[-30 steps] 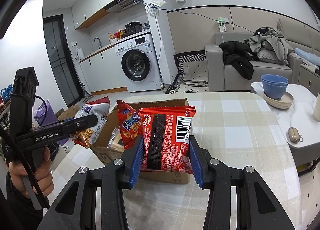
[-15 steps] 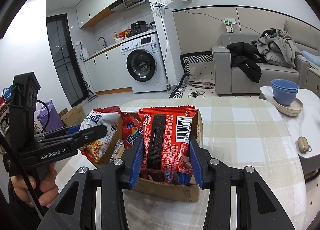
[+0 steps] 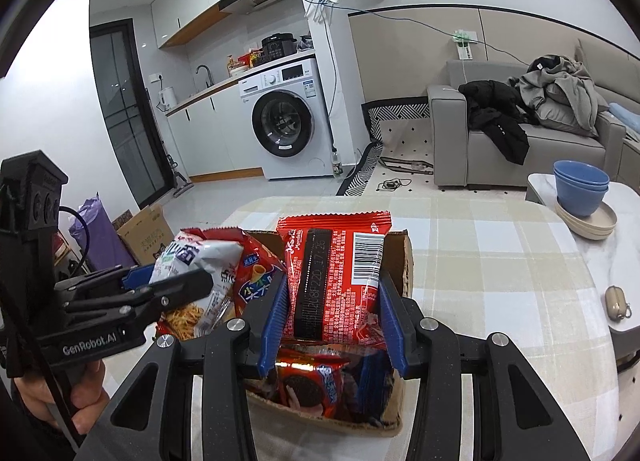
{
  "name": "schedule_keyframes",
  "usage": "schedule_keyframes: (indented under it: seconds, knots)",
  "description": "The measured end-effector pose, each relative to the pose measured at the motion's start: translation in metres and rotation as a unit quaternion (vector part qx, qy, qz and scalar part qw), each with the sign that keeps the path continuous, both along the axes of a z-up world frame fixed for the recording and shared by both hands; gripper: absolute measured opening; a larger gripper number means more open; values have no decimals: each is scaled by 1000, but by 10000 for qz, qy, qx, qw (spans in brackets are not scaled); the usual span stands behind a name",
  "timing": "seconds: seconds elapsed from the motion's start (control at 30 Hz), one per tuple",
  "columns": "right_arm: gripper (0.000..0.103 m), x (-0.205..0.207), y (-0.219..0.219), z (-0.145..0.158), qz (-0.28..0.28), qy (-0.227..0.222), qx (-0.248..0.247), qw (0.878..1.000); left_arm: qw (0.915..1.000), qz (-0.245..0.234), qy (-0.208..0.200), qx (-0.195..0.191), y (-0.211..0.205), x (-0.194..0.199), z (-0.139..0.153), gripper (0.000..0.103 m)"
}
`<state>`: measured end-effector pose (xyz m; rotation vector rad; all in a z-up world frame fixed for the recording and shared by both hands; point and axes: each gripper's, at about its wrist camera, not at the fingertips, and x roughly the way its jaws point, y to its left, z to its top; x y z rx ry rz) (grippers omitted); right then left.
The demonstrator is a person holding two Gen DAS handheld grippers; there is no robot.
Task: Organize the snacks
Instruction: 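Lift the noodle-snack bag with the left tool while the right tool lifts the red pack over the box, then lower both packs into the box and open both tools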
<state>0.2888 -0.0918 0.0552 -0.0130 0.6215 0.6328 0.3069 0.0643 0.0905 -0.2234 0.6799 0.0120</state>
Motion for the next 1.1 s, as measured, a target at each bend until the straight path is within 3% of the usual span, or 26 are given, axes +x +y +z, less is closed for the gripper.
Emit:
schedule_keyframes:
  seconds: [0.5,0.87,1.1]
  knots:
    - [44,30,21,-30,62,293,-254,9992,9993,-307,211,86,-14,21,-21,44]
    - [44,31,27,-37,79,245,-424,9988,9988,-187,454,38,-12,36,-41,43]
    - [44,31,31,-38,73,209,-509,9985,9985,-221,449,216,-16,39,-44,45]
